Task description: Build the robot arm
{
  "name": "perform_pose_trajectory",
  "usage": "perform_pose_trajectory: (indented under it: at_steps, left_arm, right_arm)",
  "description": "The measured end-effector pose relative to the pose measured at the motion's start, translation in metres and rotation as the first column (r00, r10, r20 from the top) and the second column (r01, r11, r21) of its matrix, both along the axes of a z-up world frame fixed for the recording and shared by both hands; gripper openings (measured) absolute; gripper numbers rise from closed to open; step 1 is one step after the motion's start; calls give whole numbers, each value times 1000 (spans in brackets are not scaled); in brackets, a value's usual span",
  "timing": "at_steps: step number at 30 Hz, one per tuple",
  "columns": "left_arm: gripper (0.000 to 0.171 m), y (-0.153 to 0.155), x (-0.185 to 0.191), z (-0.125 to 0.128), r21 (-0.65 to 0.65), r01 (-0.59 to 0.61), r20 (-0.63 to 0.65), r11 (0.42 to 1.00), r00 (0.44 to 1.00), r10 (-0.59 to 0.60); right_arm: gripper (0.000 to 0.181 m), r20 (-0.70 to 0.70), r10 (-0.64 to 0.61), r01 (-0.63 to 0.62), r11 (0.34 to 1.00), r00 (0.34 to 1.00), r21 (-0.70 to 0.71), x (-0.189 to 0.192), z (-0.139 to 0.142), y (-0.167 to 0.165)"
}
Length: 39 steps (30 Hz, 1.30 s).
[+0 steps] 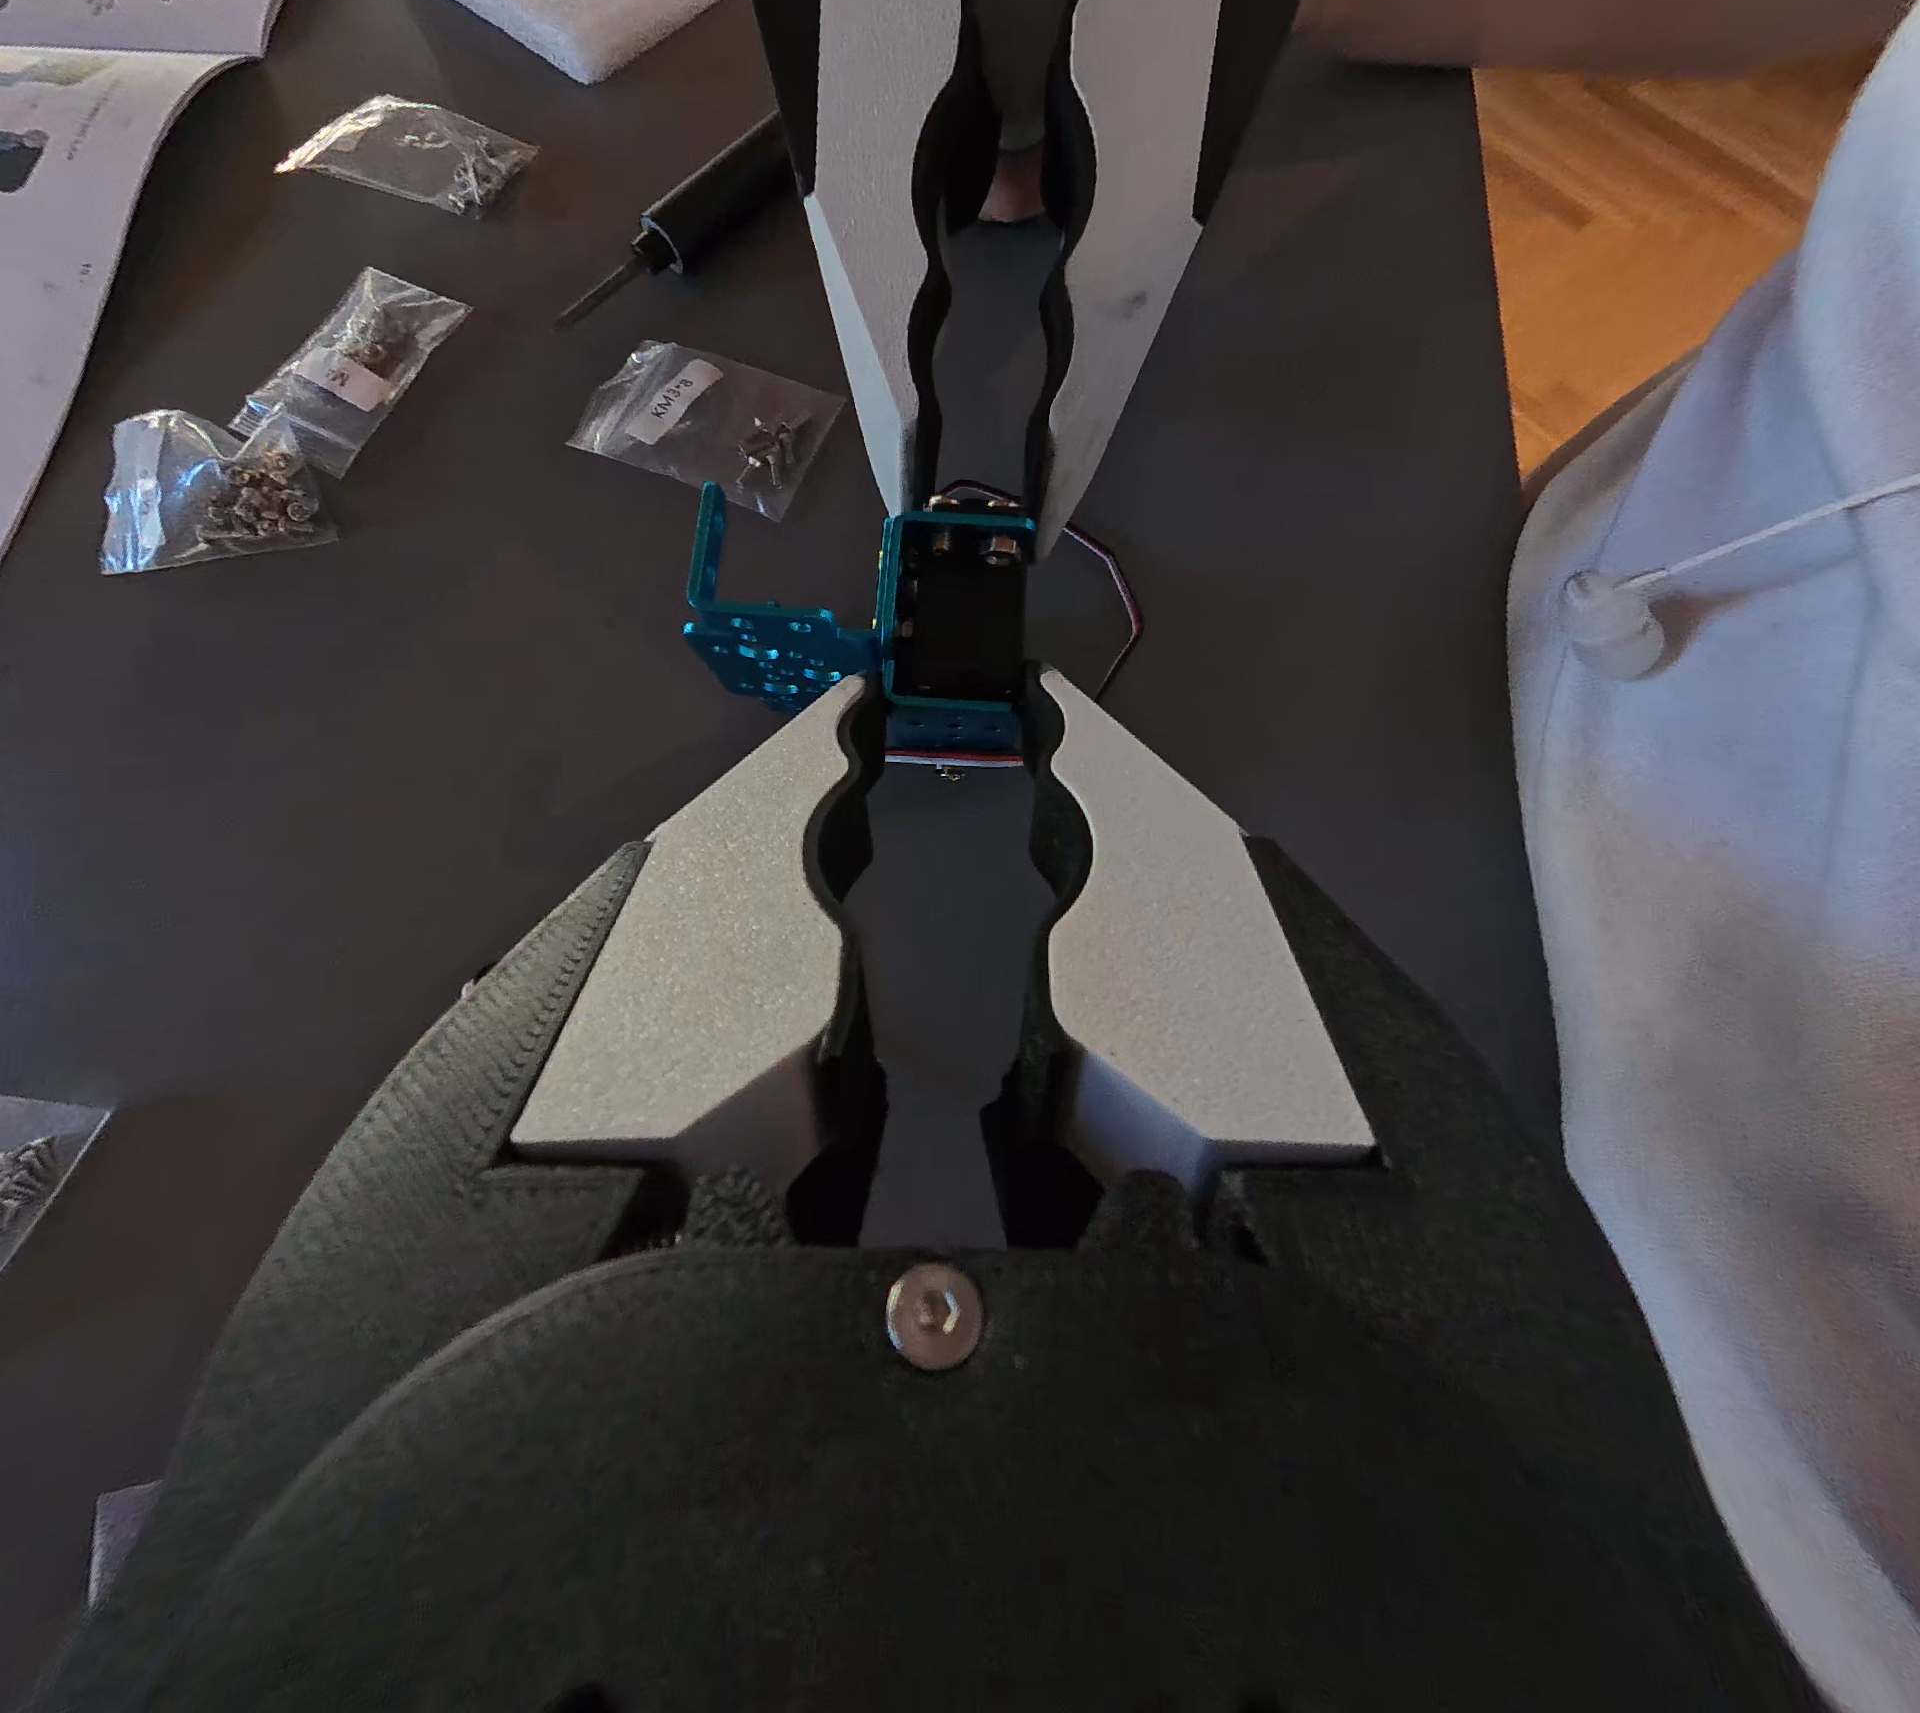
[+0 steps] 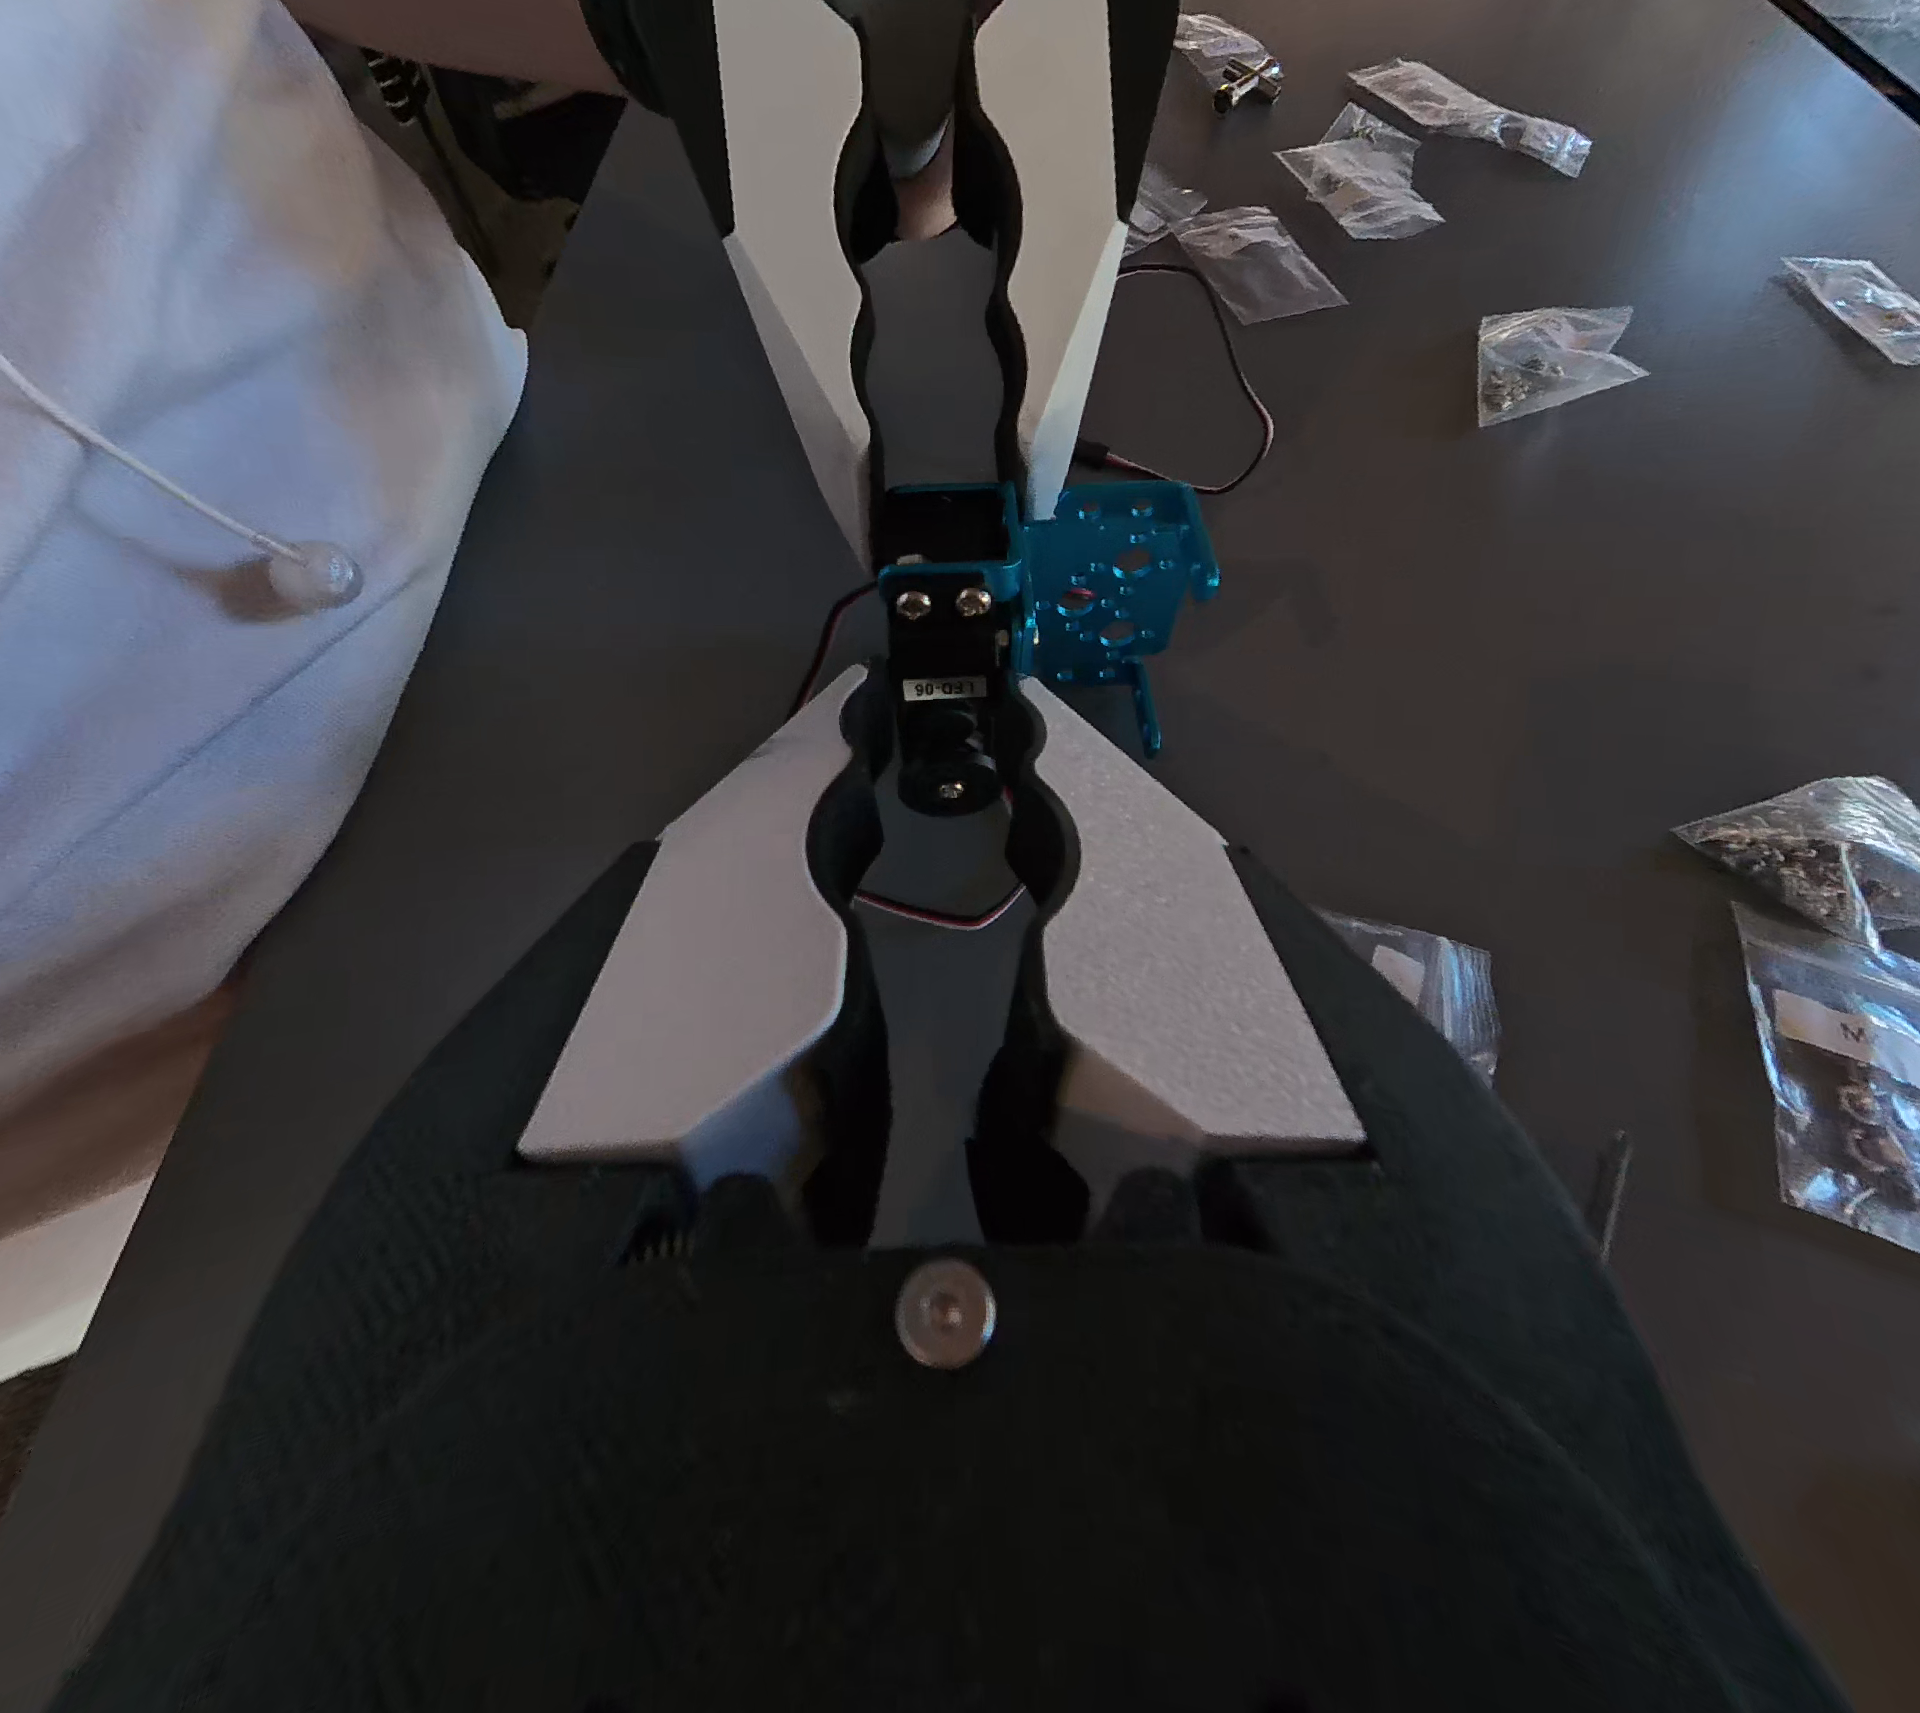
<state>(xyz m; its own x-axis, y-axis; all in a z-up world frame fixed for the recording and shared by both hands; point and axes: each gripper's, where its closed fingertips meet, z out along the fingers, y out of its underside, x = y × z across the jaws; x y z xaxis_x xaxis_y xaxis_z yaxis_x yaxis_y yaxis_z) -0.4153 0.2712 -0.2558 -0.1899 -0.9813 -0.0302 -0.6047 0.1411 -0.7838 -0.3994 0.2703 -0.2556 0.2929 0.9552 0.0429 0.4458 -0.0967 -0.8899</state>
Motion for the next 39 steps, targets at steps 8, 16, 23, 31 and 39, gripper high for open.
perform_pose_trajectory:
  at_steps: [8,16,23,31,39]
  left_arm:
    - [27,-1,-1,0,2,-15,24,1000,1000,15]
    - [27,-2,-2,-1,-4,-24,45,1000,999,24]
    - [28,-3,-6,-2,-79,-42,19,996,999,43]
    - [41,11,-22,9,-599,-214,-38,772,970,240]
    - [31,6,-18,-4,-706,-292,-138,645,950,278]
  right_arm:
    - [20,8,9,-9,1000,1000,17,0,0,-1]
    - [20,9,16,-16,1000,1000,18,0,-1,-1]
    - [19,41,13,-18,994,999,110,-3,1,-3]
    - [20,137,-42,1,958,990,287,-9,2,-5]
    - [20,124,-49,11,957,991,291,-8,2,-4]
